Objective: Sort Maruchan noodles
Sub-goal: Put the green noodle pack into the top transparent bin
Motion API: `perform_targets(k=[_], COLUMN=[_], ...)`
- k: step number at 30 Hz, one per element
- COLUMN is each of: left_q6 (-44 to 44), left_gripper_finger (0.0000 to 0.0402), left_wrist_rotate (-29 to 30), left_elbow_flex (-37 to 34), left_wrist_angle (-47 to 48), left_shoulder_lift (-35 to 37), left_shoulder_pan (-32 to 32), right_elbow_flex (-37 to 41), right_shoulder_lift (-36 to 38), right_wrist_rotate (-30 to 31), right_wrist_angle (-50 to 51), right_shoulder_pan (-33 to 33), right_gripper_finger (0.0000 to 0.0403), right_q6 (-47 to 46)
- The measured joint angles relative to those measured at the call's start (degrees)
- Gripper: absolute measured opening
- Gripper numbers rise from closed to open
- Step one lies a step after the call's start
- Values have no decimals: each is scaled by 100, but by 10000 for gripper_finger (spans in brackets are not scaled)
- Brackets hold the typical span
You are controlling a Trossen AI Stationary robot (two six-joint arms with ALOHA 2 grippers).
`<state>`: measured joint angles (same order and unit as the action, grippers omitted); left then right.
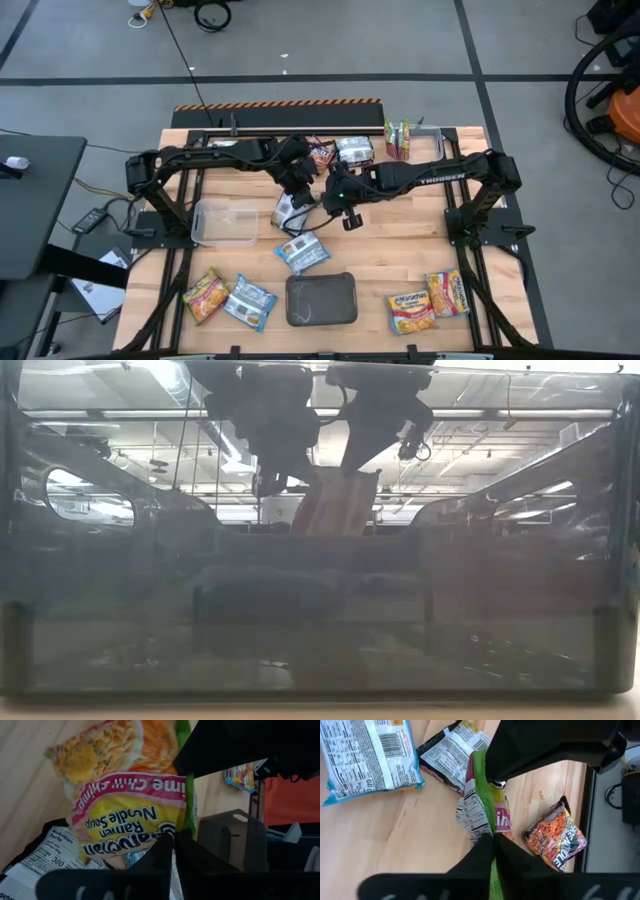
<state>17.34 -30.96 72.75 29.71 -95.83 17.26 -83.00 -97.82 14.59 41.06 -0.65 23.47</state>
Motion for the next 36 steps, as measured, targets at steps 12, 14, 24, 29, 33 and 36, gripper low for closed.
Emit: perform_targets(k=[12, 14, 24, 29, 33, 36], left_q6=[-144, -148, -157, -171, -233, -233], left_gripper_finger=[126, 139, 144, 144, 144, 144], left_wrist_rotate=[-78, -78, 785, 1638, 2167, 2347], left_elbow_flex=[0, 0, 4, 7, 7, 7], left_wrist_angle=[-71, -63, -43, -29, -14, -7], left_shoulder_lift=[793, 1102, 2736, 3217, 3371, 3374], left_shoulder_pan=[588, 757, 1041, 611, 117, -249], right_elbow_flex=[0, 0, -13, -13, -15, -22], right_shoulder_lift=[-4, 2, 969, 1709, 2397, 2870], right_wrist_rotate=[-506, -580, -746, -741, -741, -741], right_wrist_angle=[-14, 86, 1073, 1661, 1910, 2138], right_shoulder_pan=[210, 284, 1043, 1689, 2300, 2861], right_gripper_finger=[4, 4, 2, 2, 2, 2], right_q6=[-1388, -1830, -3761, -4616, -5095, -5438])
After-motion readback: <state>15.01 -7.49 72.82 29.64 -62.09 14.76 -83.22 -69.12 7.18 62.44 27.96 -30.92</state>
